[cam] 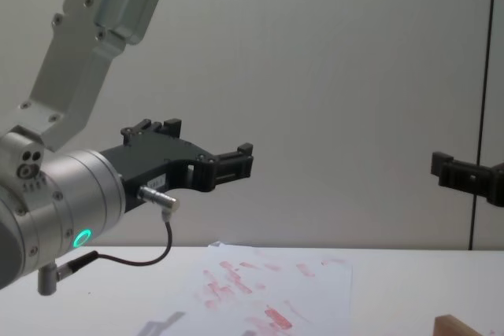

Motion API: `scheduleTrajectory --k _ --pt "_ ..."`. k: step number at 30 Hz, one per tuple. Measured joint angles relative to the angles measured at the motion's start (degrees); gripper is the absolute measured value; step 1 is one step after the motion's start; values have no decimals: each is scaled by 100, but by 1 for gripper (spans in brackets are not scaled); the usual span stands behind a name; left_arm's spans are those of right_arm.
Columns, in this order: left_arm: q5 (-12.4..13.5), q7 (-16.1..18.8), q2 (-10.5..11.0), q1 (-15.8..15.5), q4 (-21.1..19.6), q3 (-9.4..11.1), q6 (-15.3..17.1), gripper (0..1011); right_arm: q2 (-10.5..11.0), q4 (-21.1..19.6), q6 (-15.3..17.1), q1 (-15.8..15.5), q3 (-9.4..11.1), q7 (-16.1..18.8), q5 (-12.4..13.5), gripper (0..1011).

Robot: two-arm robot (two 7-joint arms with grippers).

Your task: Use the one hand to pick up the stamp and affix it onto the A4 paper.

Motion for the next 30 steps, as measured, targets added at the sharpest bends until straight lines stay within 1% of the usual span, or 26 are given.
scheduleTrajectory --k 30 --pt "0 0 0 0 0 0 0 1003 0 0 0 0 -1 3 -4 1001"
